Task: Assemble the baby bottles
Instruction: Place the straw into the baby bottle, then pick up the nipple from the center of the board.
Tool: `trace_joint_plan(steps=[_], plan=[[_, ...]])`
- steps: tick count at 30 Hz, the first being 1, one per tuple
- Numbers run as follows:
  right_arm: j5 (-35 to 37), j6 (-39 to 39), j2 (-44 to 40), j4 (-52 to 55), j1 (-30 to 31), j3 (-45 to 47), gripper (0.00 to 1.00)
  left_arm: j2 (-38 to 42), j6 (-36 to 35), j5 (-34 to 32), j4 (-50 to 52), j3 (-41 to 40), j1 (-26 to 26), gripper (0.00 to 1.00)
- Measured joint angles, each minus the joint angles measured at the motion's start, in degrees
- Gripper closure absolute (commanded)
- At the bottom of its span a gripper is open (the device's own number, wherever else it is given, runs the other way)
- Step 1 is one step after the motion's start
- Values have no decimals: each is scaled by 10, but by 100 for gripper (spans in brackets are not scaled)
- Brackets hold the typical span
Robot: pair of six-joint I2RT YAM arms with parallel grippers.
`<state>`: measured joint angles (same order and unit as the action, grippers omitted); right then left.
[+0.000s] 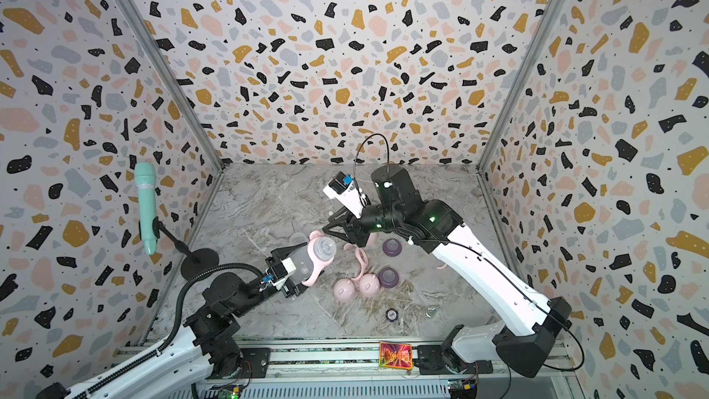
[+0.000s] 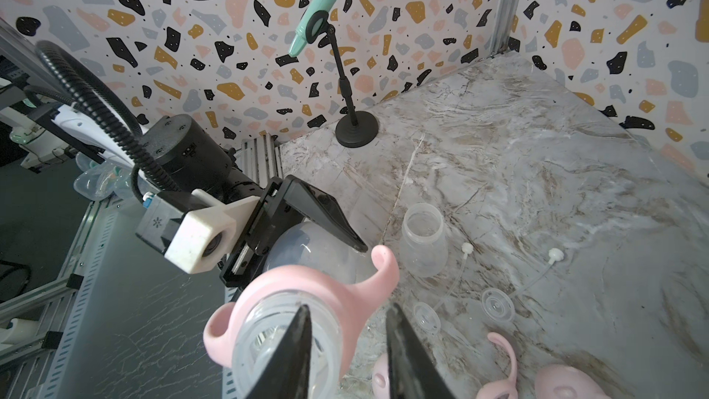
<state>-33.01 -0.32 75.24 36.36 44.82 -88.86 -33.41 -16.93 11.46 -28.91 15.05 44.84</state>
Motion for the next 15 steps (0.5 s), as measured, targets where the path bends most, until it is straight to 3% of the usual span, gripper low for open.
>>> trace_joint_plan(steps=[6, 9, 15], plan=[[54, 34, -45, -7, -104, 46, 23, 20, 11, -23, -18, 0, 0, 87], [109, 53, -45, -1, -152, 86, 19, 33, 19, -40, -36, 0, 0, 88], [204, 79, 4, 7, -158, 217, 16, 52, 41, -64, -54, 0, 0, 93]])
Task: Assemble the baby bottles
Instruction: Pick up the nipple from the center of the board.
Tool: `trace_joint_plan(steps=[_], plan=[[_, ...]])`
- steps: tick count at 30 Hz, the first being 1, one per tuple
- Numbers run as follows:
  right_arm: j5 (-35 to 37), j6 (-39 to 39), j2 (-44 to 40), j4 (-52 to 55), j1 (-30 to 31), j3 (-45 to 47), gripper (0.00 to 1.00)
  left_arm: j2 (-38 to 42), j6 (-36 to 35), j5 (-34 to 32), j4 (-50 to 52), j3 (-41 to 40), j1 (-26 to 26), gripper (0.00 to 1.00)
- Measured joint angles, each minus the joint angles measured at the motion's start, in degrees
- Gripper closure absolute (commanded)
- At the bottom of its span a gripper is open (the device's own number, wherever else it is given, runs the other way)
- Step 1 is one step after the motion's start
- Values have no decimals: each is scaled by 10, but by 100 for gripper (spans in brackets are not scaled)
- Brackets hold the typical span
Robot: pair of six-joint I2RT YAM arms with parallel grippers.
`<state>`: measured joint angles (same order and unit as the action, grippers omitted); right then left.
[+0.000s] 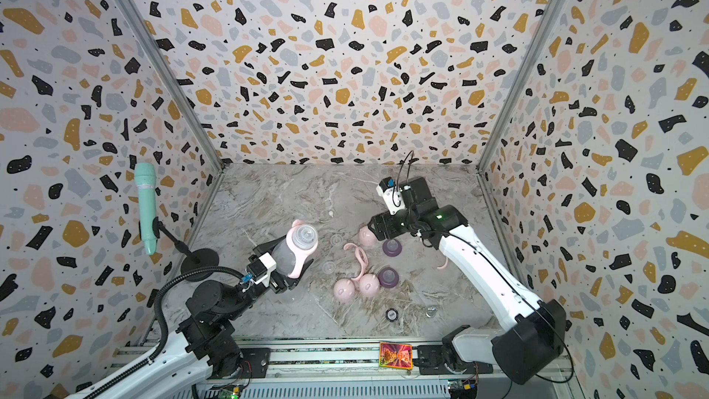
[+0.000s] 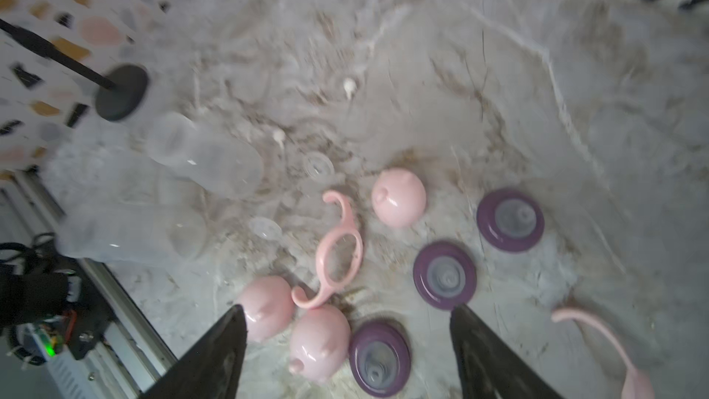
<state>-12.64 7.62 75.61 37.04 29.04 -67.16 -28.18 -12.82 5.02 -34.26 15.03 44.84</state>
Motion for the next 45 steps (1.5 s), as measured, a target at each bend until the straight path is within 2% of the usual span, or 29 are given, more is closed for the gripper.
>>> trace_joint_plan(steps=[3, 7, 14, 17, 37, 45], plan=[[28, 20, 17, 2, 0, 66, 16, 6, 8, -10, -3, 0, 0, 100], [49, 44, 20, -2, 0, 122, 16, 4, 18, -21, 1, 0, 0, 100], [47, 92, 20, -40, 29, 182, 16, -8, 26, -44, 3, 10, 0, 100], [49, 110, 26, -60, 36, 199, 19, -10, 28, -48, 3, 10, 0, 100], [69, 138, 115, -111, 42, 214, 24, -2, 33, -86, 22, 17, 0, 100], [123, 145, 141, -96, 70, 193, 24, -30, 48, -97, 28, 46, 0, 100]])
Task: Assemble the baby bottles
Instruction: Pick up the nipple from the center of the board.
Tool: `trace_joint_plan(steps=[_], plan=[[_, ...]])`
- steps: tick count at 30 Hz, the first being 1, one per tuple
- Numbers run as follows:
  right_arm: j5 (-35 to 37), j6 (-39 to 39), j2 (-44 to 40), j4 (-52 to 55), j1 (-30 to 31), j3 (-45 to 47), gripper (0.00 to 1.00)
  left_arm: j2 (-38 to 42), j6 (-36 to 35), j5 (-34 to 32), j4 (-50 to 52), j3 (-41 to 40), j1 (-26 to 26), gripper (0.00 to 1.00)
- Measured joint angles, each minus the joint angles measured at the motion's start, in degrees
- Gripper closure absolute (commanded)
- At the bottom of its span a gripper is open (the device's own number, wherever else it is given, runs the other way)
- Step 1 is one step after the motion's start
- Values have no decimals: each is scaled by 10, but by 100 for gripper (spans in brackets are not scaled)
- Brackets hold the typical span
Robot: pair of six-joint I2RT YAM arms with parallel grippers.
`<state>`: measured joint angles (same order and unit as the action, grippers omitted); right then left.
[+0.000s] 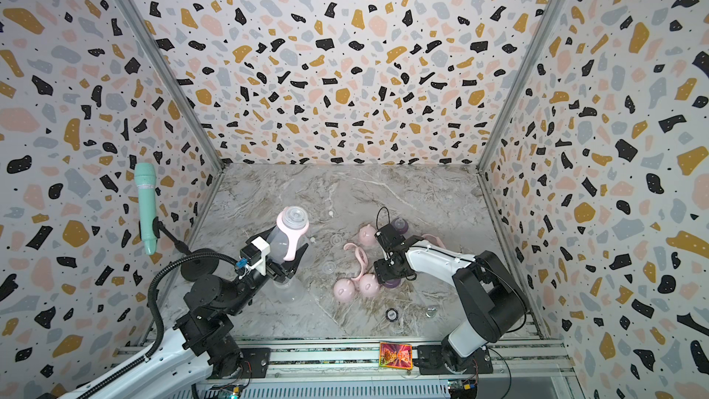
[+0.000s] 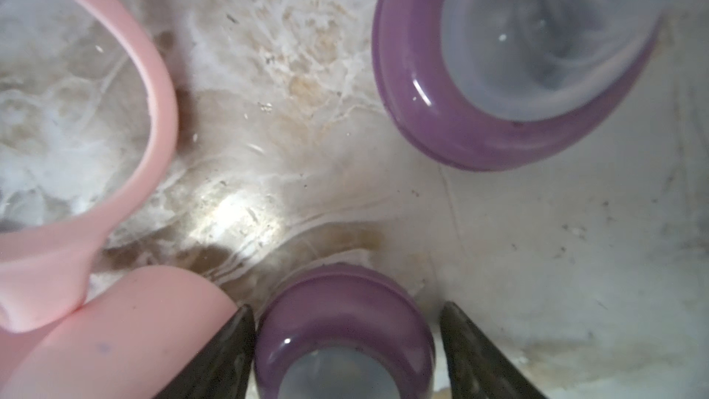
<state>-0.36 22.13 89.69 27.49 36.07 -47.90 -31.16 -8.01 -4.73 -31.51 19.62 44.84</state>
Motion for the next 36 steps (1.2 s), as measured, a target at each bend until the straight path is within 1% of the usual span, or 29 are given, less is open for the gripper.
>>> trace_joint_plan(steps=[11, 16, 21, 24, 26, 31, 34, 36], plan=[[9, 14, -13, 3, 2, 14, 24, -7, 27, -36, -8, 0, 0, 100], [14, 18, -23, 11, 2, 23, 24, -13, 40, -64, -5, 0, 0, 100], [17, 20, -31, 12, 2, 33, 25, -4, 44, -78, -1, 1, 0, 100], [19, 20, -33, 11, 2, 36, 32, -7, 44, -80, 10, 9, 0, 100], [19, 21, -34, 10, 2, 36, 40, -14, 43, -78, 16, 19, 0, 100], [26, 23, -36, 14, 2, 36, 57, -31, 42, -77, 26, 36, 0, 100], [37, 23, -43, 37, 2, 35, 67, -40, 39, -73, 34, 38, 0, 100], [48, 20, -55, 71, 0, 26, 70, -46, 37, -68, 41, 39, 0, 100]])
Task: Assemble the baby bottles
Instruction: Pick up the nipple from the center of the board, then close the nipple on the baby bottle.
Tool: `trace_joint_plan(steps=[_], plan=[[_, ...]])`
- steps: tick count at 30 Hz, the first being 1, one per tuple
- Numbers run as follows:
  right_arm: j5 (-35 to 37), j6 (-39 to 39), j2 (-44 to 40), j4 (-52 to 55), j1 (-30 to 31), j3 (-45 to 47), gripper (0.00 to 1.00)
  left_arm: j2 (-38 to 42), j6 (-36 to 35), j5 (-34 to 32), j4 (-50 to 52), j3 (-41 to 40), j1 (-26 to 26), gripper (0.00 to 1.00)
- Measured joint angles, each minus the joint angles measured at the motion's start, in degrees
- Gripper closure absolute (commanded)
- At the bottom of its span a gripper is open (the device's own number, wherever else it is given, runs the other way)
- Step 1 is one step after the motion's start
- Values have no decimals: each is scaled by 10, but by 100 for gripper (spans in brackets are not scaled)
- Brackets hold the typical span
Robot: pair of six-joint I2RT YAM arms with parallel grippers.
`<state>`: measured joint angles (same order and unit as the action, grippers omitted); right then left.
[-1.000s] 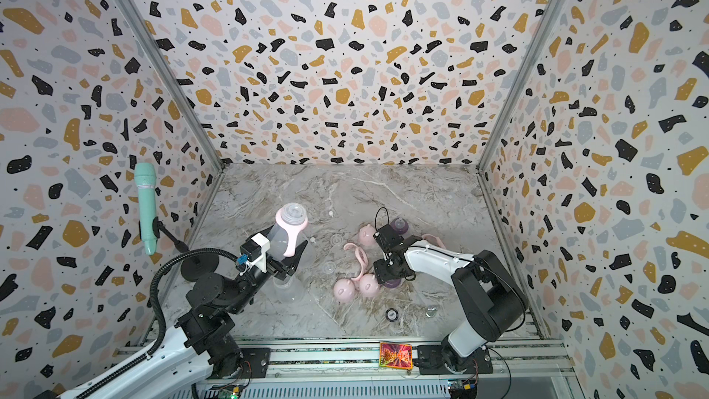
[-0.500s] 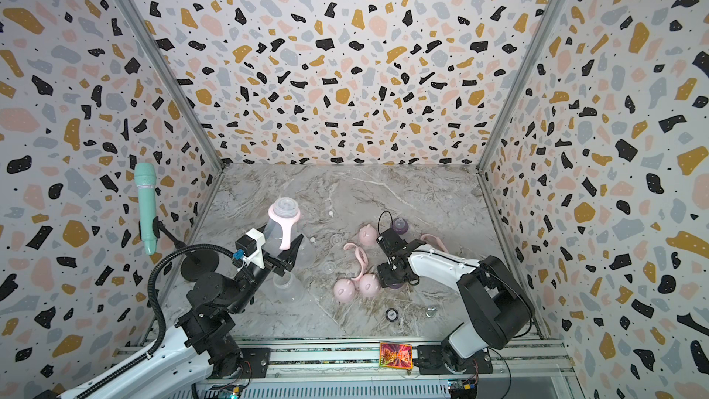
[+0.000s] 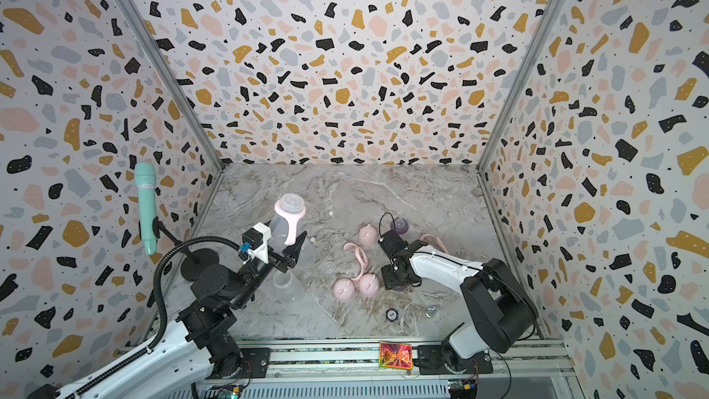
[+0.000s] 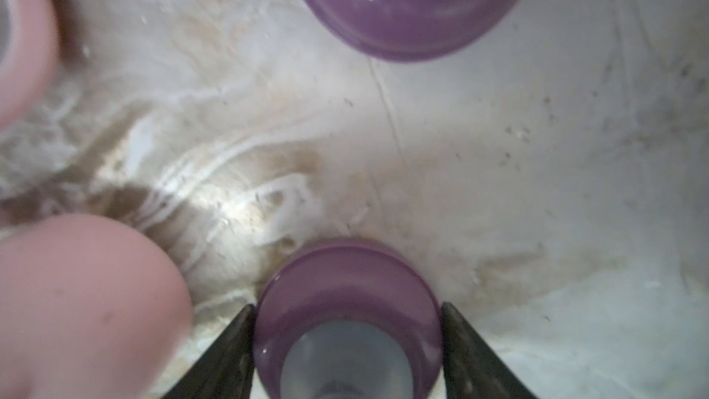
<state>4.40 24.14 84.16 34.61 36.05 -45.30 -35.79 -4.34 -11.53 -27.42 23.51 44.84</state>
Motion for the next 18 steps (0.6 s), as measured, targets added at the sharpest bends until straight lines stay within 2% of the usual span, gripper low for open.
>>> trace_joint_plan(steps=[4, 8, 13, 18], plan=[[-2, -17, -47, 43, -12, -63, 73, -9, -6, 5, 4, 0, 0, 100], [-56, -53, -108, 34, -26, -165, 79, -14, -5, 5, 6, 4, 0, 100], [-209, -114, -162, -11, -35, -278, 83, -24, -6, 13, 28, 25, 0, 100], [-368, -173, -150, -28, -35, -356, 88, -39, -34, 90, 68, 56, 0, 100]])
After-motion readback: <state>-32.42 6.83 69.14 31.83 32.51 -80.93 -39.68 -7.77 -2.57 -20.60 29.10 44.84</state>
